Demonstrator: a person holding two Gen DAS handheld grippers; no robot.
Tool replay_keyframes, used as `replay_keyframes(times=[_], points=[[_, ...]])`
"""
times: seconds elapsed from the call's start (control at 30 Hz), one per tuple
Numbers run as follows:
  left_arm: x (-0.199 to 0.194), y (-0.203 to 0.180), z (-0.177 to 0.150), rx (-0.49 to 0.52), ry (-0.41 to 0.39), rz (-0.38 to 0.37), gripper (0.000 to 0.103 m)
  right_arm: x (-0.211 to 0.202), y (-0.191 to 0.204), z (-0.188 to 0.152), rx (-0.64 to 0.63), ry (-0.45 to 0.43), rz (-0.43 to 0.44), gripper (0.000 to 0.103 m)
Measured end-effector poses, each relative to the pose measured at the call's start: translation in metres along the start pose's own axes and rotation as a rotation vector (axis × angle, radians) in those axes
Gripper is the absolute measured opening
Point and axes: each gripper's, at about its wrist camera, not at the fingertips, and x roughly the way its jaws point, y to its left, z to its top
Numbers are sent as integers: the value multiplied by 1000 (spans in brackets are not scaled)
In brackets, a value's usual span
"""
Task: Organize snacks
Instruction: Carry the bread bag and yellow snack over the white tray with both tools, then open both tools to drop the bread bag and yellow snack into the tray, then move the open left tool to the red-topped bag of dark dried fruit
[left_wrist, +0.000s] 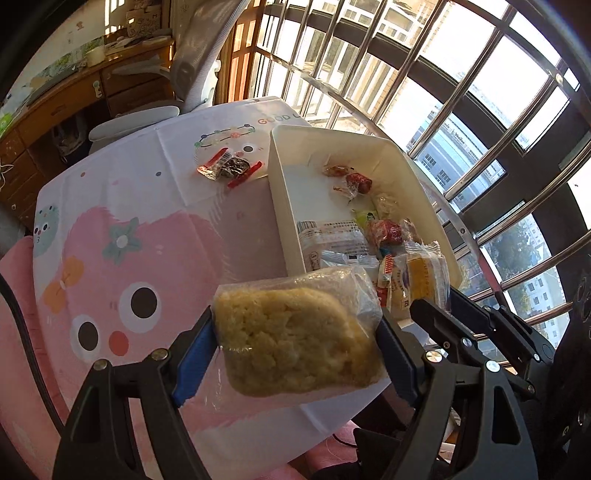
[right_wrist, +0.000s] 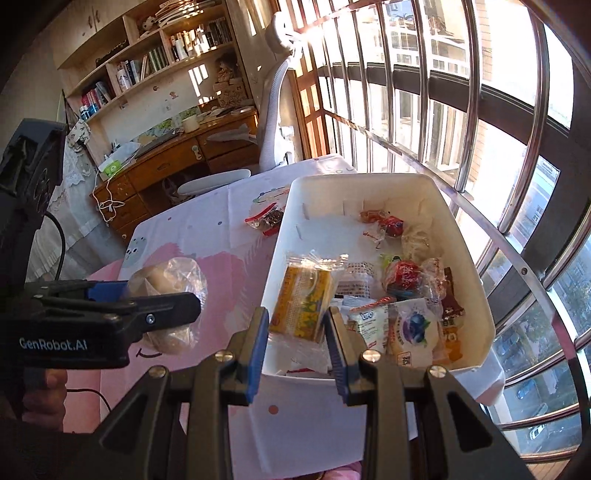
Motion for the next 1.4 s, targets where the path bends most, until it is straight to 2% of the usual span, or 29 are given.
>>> replay_keyframes(times=[0.27,0.47,0.77,0.93,1.07,1.4], points=[[20,-48,6,-33,-4,-14,80,-2,-54,9,-76,43,68,32],[30,-85,18,-39,-58,-15,80,-1,-89,20,-130,55,97,32],[42,-111,30,-100,-102,10,81,3,-128,37,-168,60,133,32],[50,-104,29,-177,-61,52,86,14,-142,38,-139,98,171,34],[45,-93,28,-230,-60,76,88,22,-145,38,-116,120,195,35],[35,-51,34,-368,-45,136,90,41,-146,36,-81,200,196,39]])
